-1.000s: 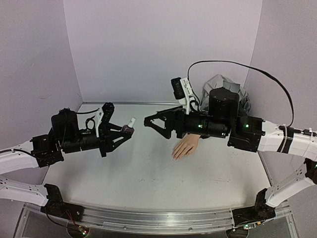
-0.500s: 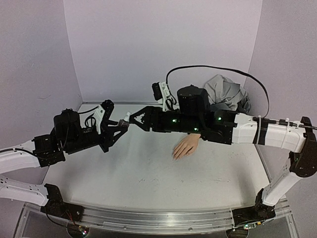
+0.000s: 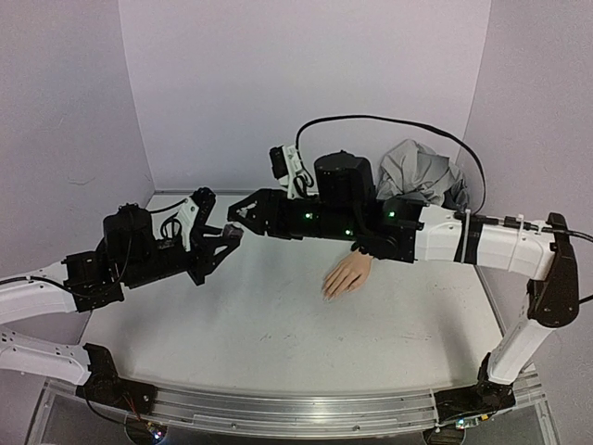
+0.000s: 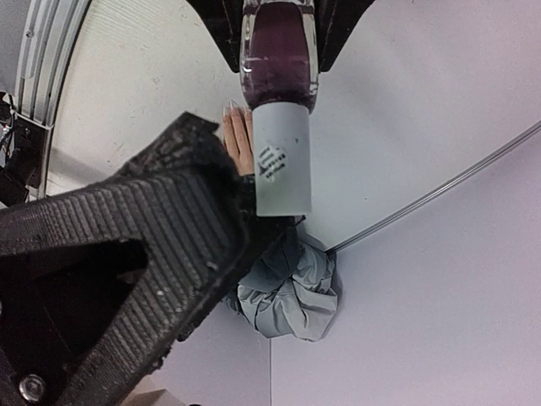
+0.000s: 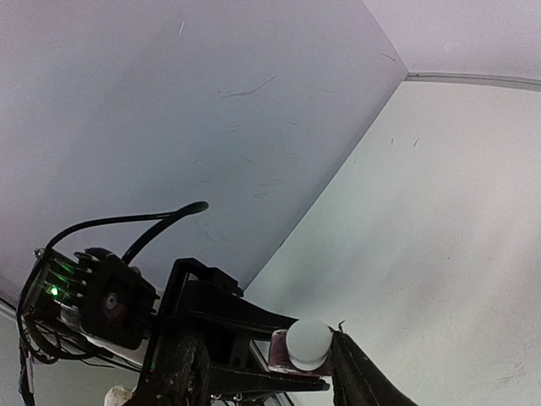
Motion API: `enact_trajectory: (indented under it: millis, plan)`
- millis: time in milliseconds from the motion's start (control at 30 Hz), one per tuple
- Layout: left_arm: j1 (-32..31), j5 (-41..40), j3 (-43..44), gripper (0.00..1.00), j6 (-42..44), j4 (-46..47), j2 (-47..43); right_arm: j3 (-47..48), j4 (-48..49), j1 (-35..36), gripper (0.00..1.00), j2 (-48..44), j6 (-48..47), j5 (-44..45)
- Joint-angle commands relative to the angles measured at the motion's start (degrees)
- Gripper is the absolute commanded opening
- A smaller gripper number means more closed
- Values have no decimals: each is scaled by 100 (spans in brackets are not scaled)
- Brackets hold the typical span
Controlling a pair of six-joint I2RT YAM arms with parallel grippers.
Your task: Paint the nails
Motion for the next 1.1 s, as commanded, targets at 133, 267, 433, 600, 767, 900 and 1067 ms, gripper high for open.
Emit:
enact_trajectory:
  millis: [133, 267, 433, 600, 767, 900, 1067]
  plan:
    - [7, -43, -65, 0, -93, 240, -111, 288, 354, 1, 46, 161, 111, 145]
    - [11, -31, -59, 0, -94, 236, -108, 295, 363, -4, 33, 184, 113, 232]
    - [7, 8, -46, 0, -421, 233, -120, 134, 353, -8, 14, 39, -132, 378]
    - [9, 516, -93, 0, -633, 248, -97, -176, 516, -185, 0, -143, -486, -204]
    - [11, 3245, -27, 0, -405, 374, -139, -1286, 3001, -236, 0, -410, -2046, -5267]
    - [16, 4283, -112, 0, -476, 725, -133, -1921, 3475, -248, 0, -558, -1911, -5475]
    - [17, 3523, -210, 0, -370, 774, -289, -2206, 3406, -245, 0, -830, -2019, -4755]
